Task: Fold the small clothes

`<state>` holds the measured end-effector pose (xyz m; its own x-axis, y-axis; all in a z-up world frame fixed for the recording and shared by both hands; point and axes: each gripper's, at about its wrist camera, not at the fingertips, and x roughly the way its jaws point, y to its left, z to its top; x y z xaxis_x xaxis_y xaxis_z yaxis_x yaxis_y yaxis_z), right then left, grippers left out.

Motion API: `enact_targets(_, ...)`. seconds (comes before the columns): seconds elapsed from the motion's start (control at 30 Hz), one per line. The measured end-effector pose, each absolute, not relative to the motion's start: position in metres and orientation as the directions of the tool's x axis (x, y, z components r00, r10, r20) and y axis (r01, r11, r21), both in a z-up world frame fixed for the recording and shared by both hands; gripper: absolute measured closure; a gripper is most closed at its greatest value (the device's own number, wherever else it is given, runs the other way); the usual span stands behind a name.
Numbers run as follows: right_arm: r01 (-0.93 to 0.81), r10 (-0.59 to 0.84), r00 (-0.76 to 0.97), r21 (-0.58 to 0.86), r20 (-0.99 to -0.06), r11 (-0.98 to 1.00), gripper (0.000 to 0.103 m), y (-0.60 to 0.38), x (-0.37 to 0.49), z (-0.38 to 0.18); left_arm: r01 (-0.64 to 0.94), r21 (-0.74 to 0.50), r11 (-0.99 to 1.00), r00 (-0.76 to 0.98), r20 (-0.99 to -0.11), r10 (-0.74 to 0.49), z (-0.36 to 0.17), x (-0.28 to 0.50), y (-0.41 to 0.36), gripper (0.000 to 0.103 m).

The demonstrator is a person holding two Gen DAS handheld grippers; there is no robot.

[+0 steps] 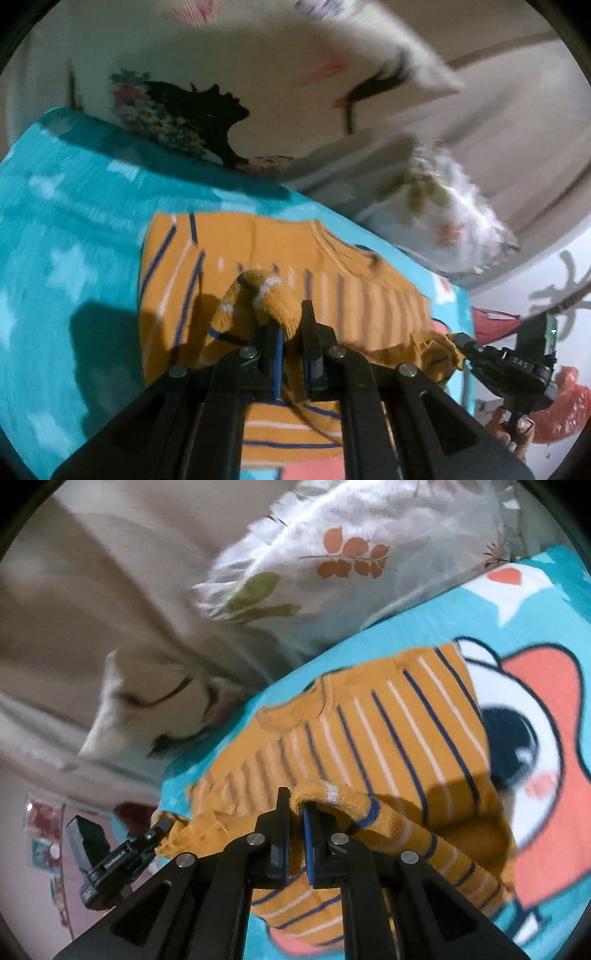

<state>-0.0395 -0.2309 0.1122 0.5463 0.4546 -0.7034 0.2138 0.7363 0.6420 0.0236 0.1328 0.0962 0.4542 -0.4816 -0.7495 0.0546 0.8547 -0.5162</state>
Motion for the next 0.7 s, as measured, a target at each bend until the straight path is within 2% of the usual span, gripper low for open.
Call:
enact_targets(0.3, 0.383, 0.367, 0.493, 0.575, -0.789, 0.723, 0.095, -0.248, 0.041, 0.055, 0.05, -0.516, 0.855, 0.35, -0.793, -0.499, 0.047, 0.089, 0.121, 0.094)
enact_targets(0.4, 0.444, 0.361, 0.492, 0.585, -0.793, 0.679, 0.093, -0.264, 0.049, 0.041, 0.056, -0.539, 0.84, 0.328, -0.785, -0.526, 0.043, 0.095, 0.119, 0.084)
enact_targets(0.57, 0.495, 0.361, 0.506, 0.607, -0.783, 0.622, 0.091, -0.278, 0.058, 0.034, 0.031, -0.632, 0.775, 0.326, -0.726, -0.605, 0.043, 0.099, 0.127, 0.052)
enact_targets(0.63, 0.499, 0.362, 0.51, 0.611, -0.78, 0.615, 0.084, -0.28, 0.061, 0.036, 0.013, -0.649, 0.761, 0.339, -0.713, -0.614, 0.046, 0.099, 0.134, 0.045)
enact_targets(0.7, 0.502, 0.366, 0.516, 0.62, -0.775, 0.603, 0.076, -0.282, 0.064, 0.036, -0.005, -0.654, 0.756, 0.354, -0.709, -0.611, 0.049, 0.098, 0.141, 0.043)
